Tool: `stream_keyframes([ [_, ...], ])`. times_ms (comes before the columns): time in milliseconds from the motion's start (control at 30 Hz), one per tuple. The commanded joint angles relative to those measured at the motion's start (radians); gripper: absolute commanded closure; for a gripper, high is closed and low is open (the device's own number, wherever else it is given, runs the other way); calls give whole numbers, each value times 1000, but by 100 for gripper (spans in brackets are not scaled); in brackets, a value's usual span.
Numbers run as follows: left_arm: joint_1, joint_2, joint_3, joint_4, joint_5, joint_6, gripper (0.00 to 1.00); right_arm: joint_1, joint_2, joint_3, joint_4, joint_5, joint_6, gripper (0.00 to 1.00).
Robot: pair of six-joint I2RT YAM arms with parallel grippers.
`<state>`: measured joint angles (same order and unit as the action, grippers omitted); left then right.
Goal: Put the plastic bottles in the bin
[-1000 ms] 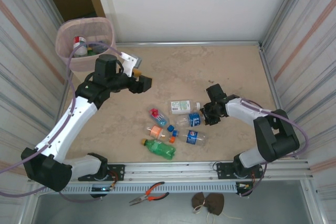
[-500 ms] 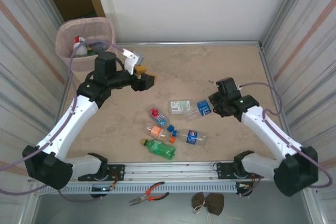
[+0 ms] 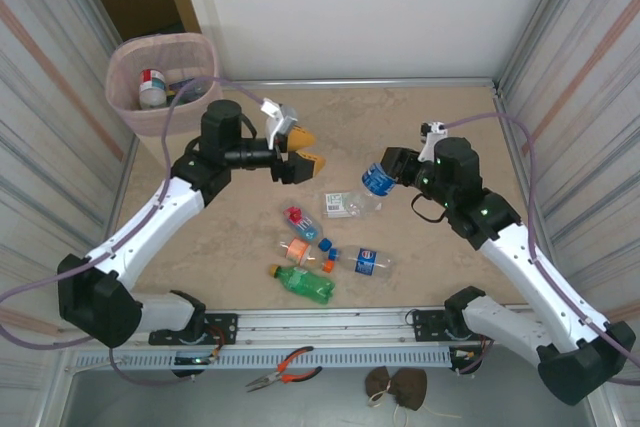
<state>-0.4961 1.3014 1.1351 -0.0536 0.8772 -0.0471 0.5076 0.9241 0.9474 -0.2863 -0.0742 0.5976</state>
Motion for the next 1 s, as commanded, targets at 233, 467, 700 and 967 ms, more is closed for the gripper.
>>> stream_keyframes([
  [233,-78,35,56,-10,134,90,15,50,14,145,131,-268,-332,77],
  [467,-140,82,114,-80,96,137,14,93,54,226,158,-243,-340,78],
  [700,-159,101,125,-100,128,169,17,117,59,253,165,-209,-343,78],
  [967,-162,99,135,-139,122,216,31,118,87,272,165,-191,-323,79],
])
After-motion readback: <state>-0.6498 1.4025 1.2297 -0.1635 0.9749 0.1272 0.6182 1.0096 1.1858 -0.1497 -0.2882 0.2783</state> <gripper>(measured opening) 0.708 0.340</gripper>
